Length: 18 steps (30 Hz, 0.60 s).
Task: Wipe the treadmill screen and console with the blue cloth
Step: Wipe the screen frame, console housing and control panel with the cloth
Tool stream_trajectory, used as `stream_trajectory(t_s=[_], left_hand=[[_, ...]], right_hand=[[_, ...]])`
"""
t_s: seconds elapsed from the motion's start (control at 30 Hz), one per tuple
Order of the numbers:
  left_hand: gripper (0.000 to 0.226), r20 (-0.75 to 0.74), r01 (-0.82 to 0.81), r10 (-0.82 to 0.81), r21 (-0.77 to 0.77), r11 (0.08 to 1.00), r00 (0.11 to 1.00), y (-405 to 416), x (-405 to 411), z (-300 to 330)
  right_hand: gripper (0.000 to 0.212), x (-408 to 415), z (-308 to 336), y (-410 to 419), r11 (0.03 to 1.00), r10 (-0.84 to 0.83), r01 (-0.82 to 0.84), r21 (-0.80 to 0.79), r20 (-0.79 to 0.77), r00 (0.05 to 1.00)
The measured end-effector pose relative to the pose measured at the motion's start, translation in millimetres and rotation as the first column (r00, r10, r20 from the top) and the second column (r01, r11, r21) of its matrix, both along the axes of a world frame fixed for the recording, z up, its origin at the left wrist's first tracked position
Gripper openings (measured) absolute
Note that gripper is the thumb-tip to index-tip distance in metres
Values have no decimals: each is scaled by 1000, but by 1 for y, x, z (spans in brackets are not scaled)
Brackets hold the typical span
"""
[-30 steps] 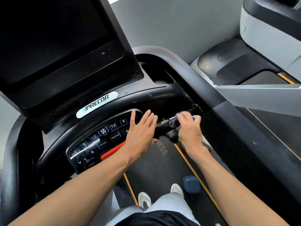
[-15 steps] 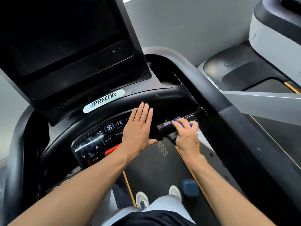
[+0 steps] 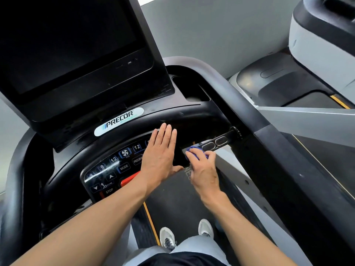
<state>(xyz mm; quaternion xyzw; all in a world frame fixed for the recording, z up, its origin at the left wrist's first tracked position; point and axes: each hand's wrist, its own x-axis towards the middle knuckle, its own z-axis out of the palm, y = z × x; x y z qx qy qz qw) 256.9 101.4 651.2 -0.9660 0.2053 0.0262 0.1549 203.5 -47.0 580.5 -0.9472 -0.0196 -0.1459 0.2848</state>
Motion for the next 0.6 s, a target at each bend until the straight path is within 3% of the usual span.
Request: stream_trajectory(t_s=[0.1,0.17,0.23,0.33,0.37,0.5,0.6], left_hand=[[128,2,-2,2,-8,1000,1000,-1,0,0],[128,0,-7,7,-5,1000,1000,-1,0,-1],[127,-1,-11,11,1,1000,1000,-2,0,-1],[128,-7,-17,17,5,1000,1000,-3,-1,0],[128,-8,-20,20,7,1000,1000,-3,-1,0],[128,-12,-15,15,-10,1000,1000,-3,-1,0],[128,-18,-17,17,-17,1000,1000,-3,-1,2]], right_hand=[[33,5,-4,-38,1000,-27,27,-10,-29,999],[30,19,-3,-68,973,-231,231,-20,-37,972],[43,38,2,-92,925,-373,369,-93,-32,927],[60,52,4,-102,914,-245,207,-348,-71,967],[59,54,2,-101,921,-228,182,-345,-96,969],[47,43,4,-79,936,-344,353,-7,-247,906],[41,24,12,-55,979,-165,182,87,-177,970]])
